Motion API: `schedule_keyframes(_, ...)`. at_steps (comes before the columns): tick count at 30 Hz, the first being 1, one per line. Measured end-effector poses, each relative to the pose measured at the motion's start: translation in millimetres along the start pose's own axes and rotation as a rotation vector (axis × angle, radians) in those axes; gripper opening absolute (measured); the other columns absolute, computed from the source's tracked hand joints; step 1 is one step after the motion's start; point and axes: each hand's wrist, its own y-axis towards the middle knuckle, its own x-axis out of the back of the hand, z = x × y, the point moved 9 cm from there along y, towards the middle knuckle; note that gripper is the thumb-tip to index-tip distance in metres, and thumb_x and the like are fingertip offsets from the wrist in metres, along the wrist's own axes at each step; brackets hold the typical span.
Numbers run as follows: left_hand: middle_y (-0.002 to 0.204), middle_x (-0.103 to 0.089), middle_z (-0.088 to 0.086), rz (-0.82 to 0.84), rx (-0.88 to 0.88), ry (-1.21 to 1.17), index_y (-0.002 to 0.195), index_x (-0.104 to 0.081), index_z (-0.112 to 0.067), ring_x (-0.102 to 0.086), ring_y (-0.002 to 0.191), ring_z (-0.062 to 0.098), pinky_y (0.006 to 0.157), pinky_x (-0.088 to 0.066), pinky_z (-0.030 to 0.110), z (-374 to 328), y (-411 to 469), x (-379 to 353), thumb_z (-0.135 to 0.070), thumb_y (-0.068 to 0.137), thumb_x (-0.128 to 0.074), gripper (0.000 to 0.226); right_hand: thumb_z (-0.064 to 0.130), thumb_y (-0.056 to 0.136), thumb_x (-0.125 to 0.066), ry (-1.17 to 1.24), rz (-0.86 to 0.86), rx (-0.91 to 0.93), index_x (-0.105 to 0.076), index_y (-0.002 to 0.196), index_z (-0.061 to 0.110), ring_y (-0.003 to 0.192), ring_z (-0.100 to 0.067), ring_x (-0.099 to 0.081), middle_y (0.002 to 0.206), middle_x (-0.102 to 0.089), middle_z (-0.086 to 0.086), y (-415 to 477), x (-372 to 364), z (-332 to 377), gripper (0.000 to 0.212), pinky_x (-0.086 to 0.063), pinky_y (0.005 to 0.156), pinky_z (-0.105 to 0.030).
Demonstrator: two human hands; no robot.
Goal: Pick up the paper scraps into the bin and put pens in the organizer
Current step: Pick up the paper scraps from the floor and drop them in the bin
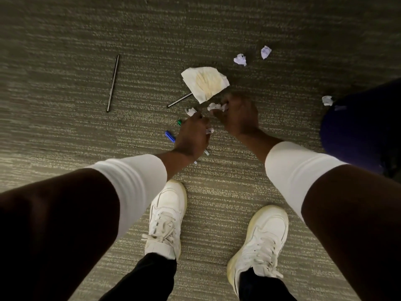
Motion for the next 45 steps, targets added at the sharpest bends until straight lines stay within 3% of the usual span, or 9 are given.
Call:
schedule_keyframes(5,0.111,-0.07,0.018,0.033,0.063,-0.032,0.107,-0.075,-0.006,-0.07,0.099,0.041,0.084,-0.055,0.045,21,-5,-5,-0.012,0.092,-0.073,0.016,0.032,0.095,-0.072,-0.174,0.04,0.058,-0.062,0.122,0.012,0.114,-0.035,-0.064,0.125,-0.066,-0.015,11,-32,21,0.035,-0.052,0.09,-0.043)
schedule_keyframes(12,0.104,-0.072,0.015,0.001,0.108,-0.059,0.098,-0.075,-0.005,-0.072,0.092,0.038,0.081,-0.057,0.042,37,-16,12,-0.013,0.089,-0.079,0.013,0.008,0.089,-0.073,0.032,-0.028,0.043,-0.077,0.094,0.008,0.092,-0.036,-0.072,0.097,-0.077,-0.015,-15,-21,8,0.006,-0.049,0.073,-0.034)
schedule_keyframes(17,0.102,-0.074,0.013,0.004,0.169,-0.107,0.092,-0.079,-0.01,-0.073,0.089,0.033,0.08,-0.057,0.037,18,-26,27,-0.015,0.086,-0.081,0.008,0.018,0.089,-0.079,0.151,-0.123,-0.149,-0.082,0.09,0.01,0.081,-0.029,-0.073,0.091,-0.08,-0.012,-69,21,-24,0.009,-0.046,0.069,-0.027)
schedule_keyframes(22,0.093,-0.077,0.009,0.005,0.18,-0.186,0.087,-0.078,-0.014,-0.073,0.085,0.029,0.073,-0.041,0.026,-44,-31,37,-0.02,0.084,-0.082,0.007,0.016,0.085,-0.082,0.286,-0.165,-0.298,-0.08,0.084,0.012,0.073,-0.022,-0.073,0.086,-0.08,-0.005,-132,75,-36,0.004,-0.058,0.07,-0.035)
schedule_keyframes(28,0.1,-0.08,-0.001,-0.023,0.213,-0.245,0.094,-0.079,-0.024,-0.075,0.095,0.025,0.079,-0.056,0.029,-138,-28,64,-0.038,0.087,-0.078,0.015,0.006,0.08,-0.077,0.295,-0.359,-0.42,-0.078,0.097,0.018,0.083,-0.028,-0.075,0.092,-0.081,-0.003,-179,179,-32,0.021,-0.052,0.073,-0.03)
schedule_keyframes(34,0.093,-0.081,-0.002,-0.139,0.157,-0.444,0.094,-0.081,-0.018,-0.074,0.083,0.016,0.073,-0.058,0.032,-242,-20,125,-0.034,0.087,-0.081,0.018,0.006,0.086,-0.08,0.402,-0.471,-0.42,-0.075,0.109,0.012,0.082,-0.024,-0.077,0.096,-0.078,-0.006,-203,285,-31,0.024,-0.065,0.073,-0.045)
schedule_keyframes(37,0.094,-0.082,-0.004,-0.158,0.114,-0.484,0.098,-0.081,-0.02,-0.075,0.083,0.015,0.075,-0.062,0.032,-290,-19,146,-0.038,0.088,-0.081,0.021,0.007,0.086,-0.074,0.427,-0.606,-0.454,-0.074,0.108,0.018,0.079,-0.015,-0.076,0.095,-0.078,0.001,-222,336,-52,0.025,-0.065,0.073,-0.034)
schedule_keyframes(39,0.096,-0.082,-0.003,-0.126,0.087,-0.522,0.1,-0.081,-0.019,-0.076,0.084,0.017,0.077,-0.063,0.034,-319,-19,148,-0.037,0.089,-0.081,0.022,0.013,0.084,-0.064,0.352,-0.634,-0.531,-0.075,0.107,0.017,0.08,-0.013,-0.072,0.095,-0.079,-0.001,-231,359,-75,0.026,-0.056,0.075,-0.022)
schedule_keyframes(45,0.094,-0.081,0.001,0.019,-0.01,-0.447,0.103,-0.078,-0.021,-0.076,0.087,0.023,0.069,-0.058,0.031,-376,-15,120,-0.049,0.091,-0.076,0.031,0.025,0.083,-0.071,0.37,-0.463,-0.888,-0.07,0.128,0.015,0.117,-0.033,-0.07,0.122,-0.075,-0.013,-237,366,-159,0.046,-0.057,0.105,-0.043)
